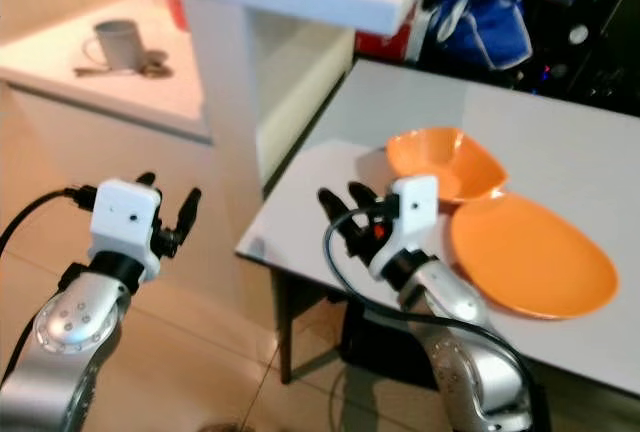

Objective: Setting the table

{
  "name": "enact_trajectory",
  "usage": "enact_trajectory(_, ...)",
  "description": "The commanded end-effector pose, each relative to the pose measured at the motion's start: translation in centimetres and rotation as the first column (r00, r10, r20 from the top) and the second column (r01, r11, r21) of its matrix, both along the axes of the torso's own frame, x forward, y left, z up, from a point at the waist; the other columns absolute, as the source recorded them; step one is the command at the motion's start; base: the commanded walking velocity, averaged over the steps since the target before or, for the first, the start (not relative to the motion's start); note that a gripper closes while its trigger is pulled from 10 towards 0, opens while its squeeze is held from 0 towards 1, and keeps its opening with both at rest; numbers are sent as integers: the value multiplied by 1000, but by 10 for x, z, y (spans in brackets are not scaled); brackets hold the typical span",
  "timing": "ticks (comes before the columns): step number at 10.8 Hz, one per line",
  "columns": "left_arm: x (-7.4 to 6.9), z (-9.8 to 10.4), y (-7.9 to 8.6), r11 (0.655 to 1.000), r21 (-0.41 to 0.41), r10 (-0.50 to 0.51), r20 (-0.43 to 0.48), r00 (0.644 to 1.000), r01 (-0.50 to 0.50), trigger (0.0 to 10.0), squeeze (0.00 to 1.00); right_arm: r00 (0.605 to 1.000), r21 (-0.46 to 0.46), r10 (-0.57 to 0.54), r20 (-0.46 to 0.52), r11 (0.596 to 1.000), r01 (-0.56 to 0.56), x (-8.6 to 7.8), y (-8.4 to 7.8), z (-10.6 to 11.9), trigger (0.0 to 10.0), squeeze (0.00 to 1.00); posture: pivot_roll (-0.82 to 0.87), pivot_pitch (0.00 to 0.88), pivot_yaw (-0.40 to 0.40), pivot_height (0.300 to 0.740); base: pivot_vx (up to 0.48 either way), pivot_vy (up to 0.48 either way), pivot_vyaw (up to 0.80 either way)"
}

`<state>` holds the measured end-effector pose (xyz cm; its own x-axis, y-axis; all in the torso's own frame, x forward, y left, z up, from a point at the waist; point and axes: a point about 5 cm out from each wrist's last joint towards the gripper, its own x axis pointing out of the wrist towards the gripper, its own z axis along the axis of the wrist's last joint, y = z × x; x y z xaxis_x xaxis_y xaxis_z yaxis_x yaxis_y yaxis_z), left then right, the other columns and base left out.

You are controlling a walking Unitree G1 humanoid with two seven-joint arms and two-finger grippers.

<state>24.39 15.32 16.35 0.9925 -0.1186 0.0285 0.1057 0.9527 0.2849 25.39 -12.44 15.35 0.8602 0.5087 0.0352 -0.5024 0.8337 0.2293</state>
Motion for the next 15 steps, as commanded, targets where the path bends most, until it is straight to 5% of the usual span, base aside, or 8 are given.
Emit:
enact_trajectory(1, -3, -3, 6, 999, -7, 42, -4, 999, -42, 10000, 0, 1000, -25, -15, -11, 1000, 15, 1, 1, -5, 10000, 0, 71, 0, -17, 740, 0, 0, 800)
enact_trajectory(6, -1, -5, -2, 998, 59, 4, -6, 1000, -4, 10000, 0, 994, -39, -36, -100, 999, 33, -3, -5, -22, 10000, 0, 94, 0, -40, 740, 0, 0, 800)
enact_trajectory(15, 3, 0, 5, 1000, 19, 0, 36, 999, -1, 10000, 0, 995, -25, -59, -86, 998, 57, -2, 2, -23, 10000, 0, 71, 0, -16, 740, 61, 0, 800)
